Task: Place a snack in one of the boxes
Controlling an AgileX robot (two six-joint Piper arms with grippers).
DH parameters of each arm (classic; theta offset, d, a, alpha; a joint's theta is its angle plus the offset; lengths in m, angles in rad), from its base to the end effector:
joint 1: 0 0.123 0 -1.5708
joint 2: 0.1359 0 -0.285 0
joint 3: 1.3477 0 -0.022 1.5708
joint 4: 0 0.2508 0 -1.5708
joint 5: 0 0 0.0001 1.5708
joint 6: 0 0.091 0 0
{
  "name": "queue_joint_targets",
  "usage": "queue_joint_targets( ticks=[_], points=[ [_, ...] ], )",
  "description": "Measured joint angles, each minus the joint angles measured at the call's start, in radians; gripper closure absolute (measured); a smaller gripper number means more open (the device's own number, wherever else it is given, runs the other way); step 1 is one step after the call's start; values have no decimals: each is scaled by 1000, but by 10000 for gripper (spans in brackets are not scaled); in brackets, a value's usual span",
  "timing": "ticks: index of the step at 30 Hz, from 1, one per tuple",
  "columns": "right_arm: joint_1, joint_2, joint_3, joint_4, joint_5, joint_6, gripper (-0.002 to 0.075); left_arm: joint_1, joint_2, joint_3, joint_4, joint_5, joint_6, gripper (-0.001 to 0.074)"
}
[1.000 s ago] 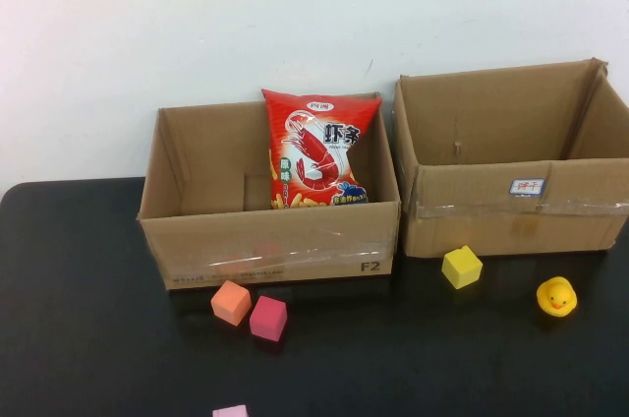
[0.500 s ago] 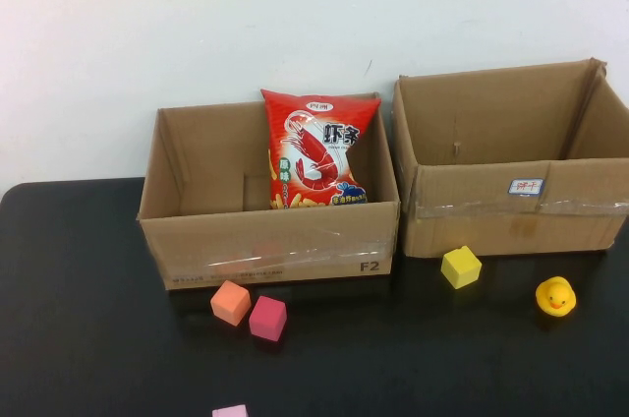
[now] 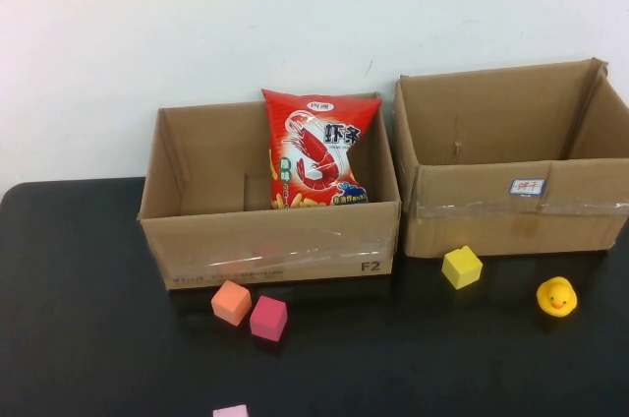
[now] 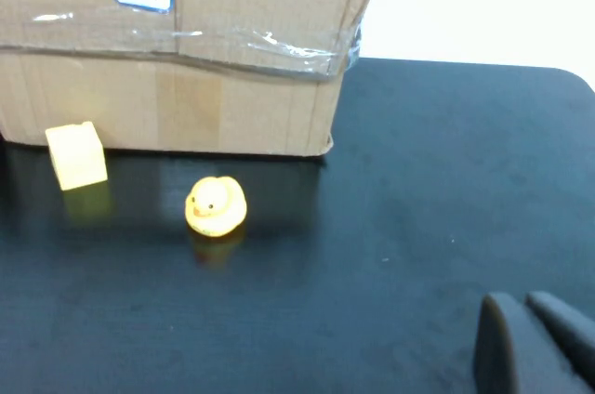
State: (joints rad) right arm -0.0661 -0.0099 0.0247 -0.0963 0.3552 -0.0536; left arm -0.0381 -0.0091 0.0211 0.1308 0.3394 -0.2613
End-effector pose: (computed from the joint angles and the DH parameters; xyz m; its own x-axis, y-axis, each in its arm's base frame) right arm 0.0528 -0.0066 0.1736 -0.2882 -0.1246 -0.9494 0.0573 0.9875 -0.1470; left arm 0.0536 0.0019 0.1762 -0.2554 -0.1277 -0.9584 -0.0393 0.9918 -0.1217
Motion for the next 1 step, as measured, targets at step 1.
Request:
queue_joint_targets(
  ticks=[1],
  points=[
    [0,0,0,0,2,0,727,0,0,0,0,0,0,736]
  ],
)
